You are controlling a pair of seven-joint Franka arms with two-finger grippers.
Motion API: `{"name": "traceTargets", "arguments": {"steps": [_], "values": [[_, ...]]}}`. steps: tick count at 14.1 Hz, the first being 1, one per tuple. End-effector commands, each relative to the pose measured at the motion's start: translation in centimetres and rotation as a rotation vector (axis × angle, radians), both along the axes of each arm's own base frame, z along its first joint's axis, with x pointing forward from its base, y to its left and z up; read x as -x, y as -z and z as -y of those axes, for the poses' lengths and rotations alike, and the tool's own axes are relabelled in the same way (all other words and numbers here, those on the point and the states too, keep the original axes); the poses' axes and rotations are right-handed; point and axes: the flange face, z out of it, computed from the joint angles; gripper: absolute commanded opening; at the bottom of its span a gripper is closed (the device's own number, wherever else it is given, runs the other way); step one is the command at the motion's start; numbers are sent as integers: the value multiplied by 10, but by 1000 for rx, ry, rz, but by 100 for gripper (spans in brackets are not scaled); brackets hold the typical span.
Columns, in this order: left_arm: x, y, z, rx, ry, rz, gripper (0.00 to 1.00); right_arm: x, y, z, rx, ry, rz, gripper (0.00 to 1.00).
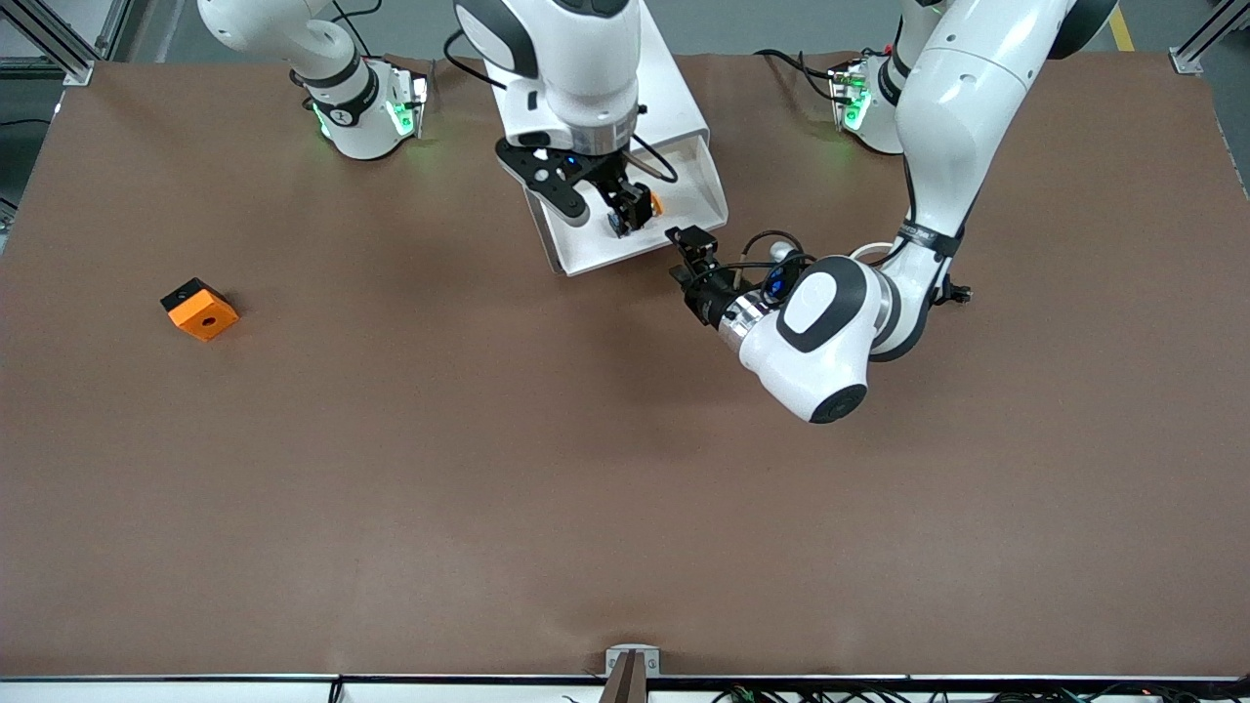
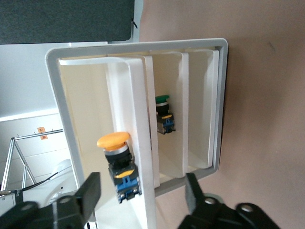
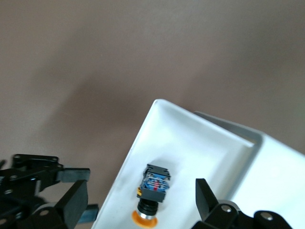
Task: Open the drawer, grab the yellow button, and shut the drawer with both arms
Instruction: 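Grasp the orange button inside the drawer with the right gripper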
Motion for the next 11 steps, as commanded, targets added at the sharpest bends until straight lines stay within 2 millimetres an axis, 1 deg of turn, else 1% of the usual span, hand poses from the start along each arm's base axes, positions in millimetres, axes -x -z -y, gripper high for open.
{"name": "traceTargets", "arguments": {"steps": [1,2,4,5,6,8,9,11], "values": [[-16,-16,-3,27,-17,34,100,13,23,-11,-1,52,-5,100],[-25,-24,-10,37,-29,55,100,17,34,-17,12,74,-15,100],[-38,-37,-22,84,-24,110,100,21,50,-23,37,129,-27,100],[-42,-43,-30,111,17,174,100,24,58,-27,51,153,-33,100],[-42,-48,-34,138,79,242,100,28,66,-31,60,172,-44,100],[-44,-53,-42,167,139,313,100,31,76,-36,61,200,-71,100],[-49,-56,-46,167,130,333,100,31,82,-37,69,200,-75,100],[-64,-60,-67,131,121,382,100,30,94,-36,87,201,-85,100]]}}
